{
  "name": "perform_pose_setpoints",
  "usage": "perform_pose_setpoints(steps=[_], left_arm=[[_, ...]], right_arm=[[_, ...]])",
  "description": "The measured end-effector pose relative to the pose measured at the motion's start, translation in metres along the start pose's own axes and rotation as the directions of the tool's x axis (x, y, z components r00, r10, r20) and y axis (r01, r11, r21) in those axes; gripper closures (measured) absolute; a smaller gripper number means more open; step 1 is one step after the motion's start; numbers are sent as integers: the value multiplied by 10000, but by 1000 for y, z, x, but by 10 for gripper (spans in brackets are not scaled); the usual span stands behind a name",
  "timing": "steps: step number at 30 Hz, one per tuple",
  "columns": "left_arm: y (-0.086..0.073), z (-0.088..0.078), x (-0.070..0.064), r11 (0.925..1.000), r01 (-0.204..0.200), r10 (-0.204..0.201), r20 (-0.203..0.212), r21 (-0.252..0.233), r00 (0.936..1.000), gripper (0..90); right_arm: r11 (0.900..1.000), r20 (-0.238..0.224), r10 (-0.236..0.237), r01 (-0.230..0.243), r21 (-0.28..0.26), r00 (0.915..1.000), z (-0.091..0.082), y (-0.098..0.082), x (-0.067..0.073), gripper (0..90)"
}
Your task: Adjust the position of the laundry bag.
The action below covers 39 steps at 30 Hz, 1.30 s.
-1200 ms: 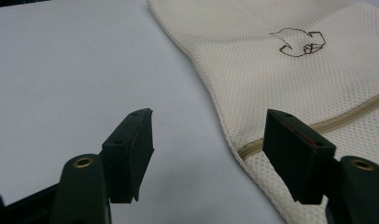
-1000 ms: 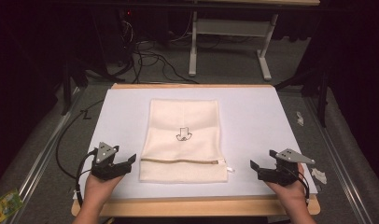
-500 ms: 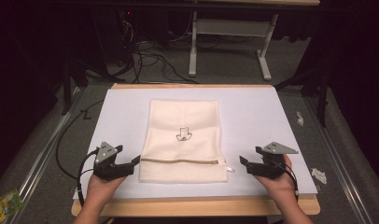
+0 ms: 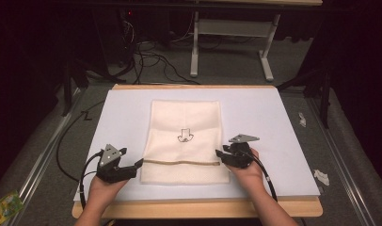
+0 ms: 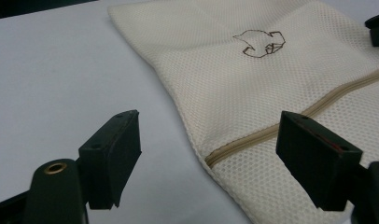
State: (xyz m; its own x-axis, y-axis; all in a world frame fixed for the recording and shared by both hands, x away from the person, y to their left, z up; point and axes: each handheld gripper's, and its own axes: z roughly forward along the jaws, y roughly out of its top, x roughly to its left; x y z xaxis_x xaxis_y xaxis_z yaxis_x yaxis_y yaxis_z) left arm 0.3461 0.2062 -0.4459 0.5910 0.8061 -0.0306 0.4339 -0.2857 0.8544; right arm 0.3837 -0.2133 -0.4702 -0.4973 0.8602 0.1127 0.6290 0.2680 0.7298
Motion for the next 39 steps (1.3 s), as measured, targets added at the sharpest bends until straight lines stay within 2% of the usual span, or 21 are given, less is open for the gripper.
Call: perform_pose_setpoints(steps=[2, 4, 8, 12, 14, 16, 17, 21, 22, 24, 25, 26, 27, 28, 31, 33, 34, 35, 36, 37, 39], left_arm=[[0, 0, -1, 10000, -34, 34, 19, -60, 10000, 259], [1, -3, -3, 9994, -150, 153, 114, -304, 9998, 292], [2, -3, -4, 9994, -127, 131, 126, -320, 9998, 304], [2, -1, -6, 9996, -74, 80, 236, -259, 9997, 308], [2, -1, -7, 9995, -68, 77, 283, -301, 9996, 320], [3, -1, -8, 9996, -62, 71, 312, -276, 9995, 323], [3, 2, -9, 9998, -11, 18, 372, -200, 9993, 324], [6, 7, -14, 9994, 310, -299, 626, -173, 9976, 331], [7, 9, -17, 9987, 479, -464, 777, -172, 9959, 333], [10, 13, -25, 9985, 522, -499, 1024, -193, 9935, 333], [12, 21, -38, 9995, 320, -318, 1231, 8, 9919, 334], [13, 26, -45, 9994, 241, -270, 1282, 242, 9914, 338], [13, 26, -45, 9994, 241, -270, 1282, 242, 9914, 345], [14, 38, -59, 9963, 177, -293, 1392, 839, 9898, 346], [12, 57, -76, 9871, 330, -573, 1528, 1566, 9866, 359], [11, 64, -83, 9837, 251, -497, 1347, 1782, 9896, 373], [9, 75, -93, 9745, 106, -357, 1081, 2244, 9935, 387], [7, 79, -97, 9706, 60, -308, 996, 2407, 9946, 395], [7, 79, -97, 9706, 60, -308, 996, 2407, 9946, 406], [6, 79, -103, 9755, -250, 104, 678, 2186, 9976, 406], [7, 80, -109, 9783, -502, 361, 732, 2009, 9967, 691]], right_arm=[[9998, 28, -37, 36, 170, 10000, 2, 0, 1, 630], [9995, 210, -103, 97, 292, 9997, 6, 0, 1, 809], [9995, 91, -75, 72, 313, 9999, -2, -1, -6, 881], [9997, 395, -6, -4, 229, 9992, -14, -6, -18, 879], [9987, 685, 473, -483, 131, 9965, -33, -19, -43, 877], [9980, 763, 623, -632, 93, 9951, -37, -22, -48, 875], [9969, 899, 769, -780, 87, 9930, -48, -33, -60, 860], [9977, 1006, 680, -680, -35, 9926, -56, -40, -61, 726], [9968, 1356, 711, -655, -457, 9882, -68, -41, -60, 654], [9960, 1369, 773, -704, -546, 9876, -74, -41, -60, 645], [9934, 1434, 959, -857, -755, 9850, -92, -44, -60, 629], [9931, 1477, 953, -840, -813, 9844, -98, -46, -60, 624], [9919, 1509, 1043, -918, -872, 9830, -104, -50, -61, 619], [9898, 1505, 1188, -1050, -967, 9814, -108, -55, -61, 617], [9835, 1253, 1476, -1322, -1236, 9811, -112, -72, -64, 609], [9829, 1121, 1525, -1389, -1209, 9819, -113, -73, -65, 589], [9884, 1349, 1022, -852, -1258, 9856, -114, -72, -64, 584], [9892, 1369, 1022, -861, -1188, 9853, -113, -72, -63, 585], [9899, 1339, 995, -844, -1141, 9860, -111, -73, -62, 585], [9899, 1339, 995, -844, -1141, 9860, -111, -73, -62, 585], [9917, 1283, 945, -820, -995, 9872, -104, -74, -62, 587]])
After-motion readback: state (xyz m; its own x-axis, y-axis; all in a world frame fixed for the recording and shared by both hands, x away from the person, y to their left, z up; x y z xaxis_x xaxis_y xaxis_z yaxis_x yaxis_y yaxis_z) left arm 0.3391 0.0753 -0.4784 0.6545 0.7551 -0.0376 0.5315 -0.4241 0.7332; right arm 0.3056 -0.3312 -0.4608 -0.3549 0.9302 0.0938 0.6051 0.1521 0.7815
